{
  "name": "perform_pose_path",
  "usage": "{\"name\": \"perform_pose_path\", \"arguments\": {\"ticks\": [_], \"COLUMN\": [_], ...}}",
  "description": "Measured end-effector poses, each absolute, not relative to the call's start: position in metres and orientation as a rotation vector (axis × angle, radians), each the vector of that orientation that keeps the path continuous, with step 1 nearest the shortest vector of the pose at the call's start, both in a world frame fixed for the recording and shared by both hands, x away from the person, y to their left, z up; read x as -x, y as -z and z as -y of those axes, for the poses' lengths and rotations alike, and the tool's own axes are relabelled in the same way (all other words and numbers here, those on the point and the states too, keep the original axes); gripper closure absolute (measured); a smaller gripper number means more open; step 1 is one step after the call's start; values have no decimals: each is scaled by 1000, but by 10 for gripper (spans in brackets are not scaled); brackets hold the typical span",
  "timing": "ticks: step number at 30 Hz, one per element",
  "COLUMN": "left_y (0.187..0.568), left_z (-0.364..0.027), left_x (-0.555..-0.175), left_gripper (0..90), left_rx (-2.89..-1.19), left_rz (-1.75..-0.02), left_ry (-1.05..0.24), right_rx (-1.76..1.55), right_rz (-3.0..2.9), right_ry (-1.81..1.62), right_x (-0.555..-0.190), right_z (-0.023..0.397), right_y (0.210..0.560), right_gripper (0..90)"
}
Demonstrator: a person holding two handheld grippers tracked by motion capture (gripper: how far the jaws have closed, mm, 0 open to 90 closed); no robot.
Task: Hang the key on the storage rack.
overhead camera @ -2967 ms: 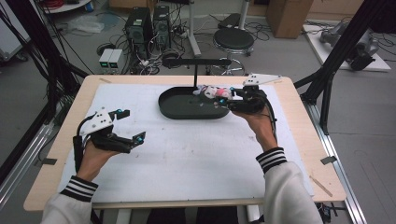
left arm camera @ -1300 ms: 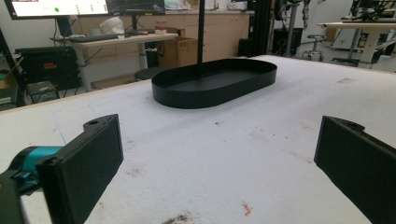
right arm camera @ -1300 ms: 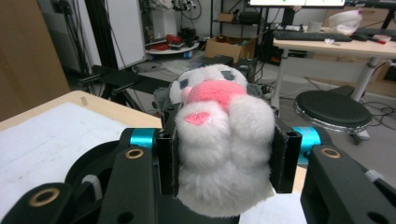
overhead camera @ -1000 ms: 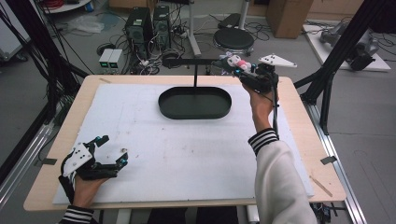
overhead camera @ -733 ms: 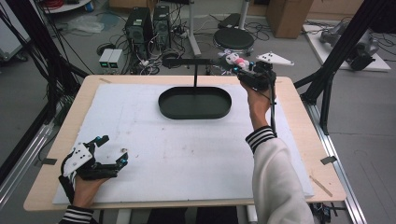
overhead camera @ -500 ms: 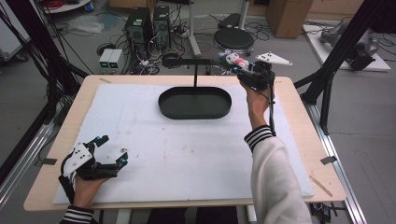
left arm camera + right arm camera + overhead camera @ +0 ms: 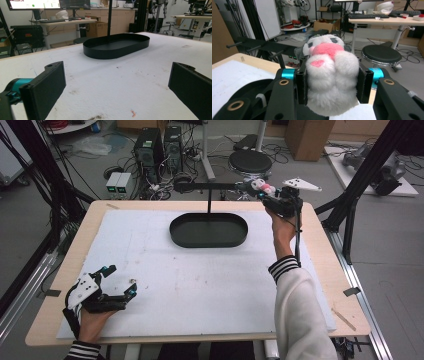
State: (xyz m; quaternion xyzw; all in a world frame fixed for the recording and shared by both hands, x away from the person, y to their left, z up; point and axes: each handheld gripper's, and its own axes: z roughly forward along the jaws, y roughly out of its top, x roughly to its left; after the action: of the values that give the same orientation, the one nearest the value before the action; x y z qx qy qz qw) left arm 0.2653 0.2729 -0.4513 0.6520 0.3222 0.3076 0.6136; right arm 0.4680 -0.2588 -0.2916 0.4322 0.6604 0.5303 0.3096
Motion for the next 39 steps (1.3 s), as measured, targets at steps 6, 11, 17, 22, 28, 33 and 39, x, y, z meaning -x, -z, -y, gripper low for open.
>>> {"name": "perform_pose_path", "arguments": {"ticks": [6, 11, 17, 22, 28, 33, 39], "left_y": [451, 451, 451, 451, 451, 451, 451], "left_z": [-273, -272, -272, -272, -272, -272, -272], "left_x": [-265, -265, -265, -265, -265, -265, -265], "left_gripper": [17, 17, 17, 17, 17, 17, 17], "left_rx": [-1503, -1502, -1503, -1502, -1503, -1502, -1502], "left_rz": [-742, -742, -744, -744, -743, -744, -747], "left_ry": [-712, -718, -719, -720, -721, -720, -716], "right_rx": [-1169, -1182, -1207, -1208, -1227, -1211, -1228], "right_rz": [-1740, -1750, -1768, -1782, -1812, -1828, -1884], "right_ry": [-1399, -1393, -1391, -1377, -1369, -1354, -1355], "right_x": [-465, -465, -466, -467, -470, -472, -474], "right_z": [270, 274, 277, 276, 273, 269, 271], "right_y": [300, 307, 320, 327, 334, 336, 340], "right_gripper": [553, 553, 552, 552, 551, 535, 331]}}
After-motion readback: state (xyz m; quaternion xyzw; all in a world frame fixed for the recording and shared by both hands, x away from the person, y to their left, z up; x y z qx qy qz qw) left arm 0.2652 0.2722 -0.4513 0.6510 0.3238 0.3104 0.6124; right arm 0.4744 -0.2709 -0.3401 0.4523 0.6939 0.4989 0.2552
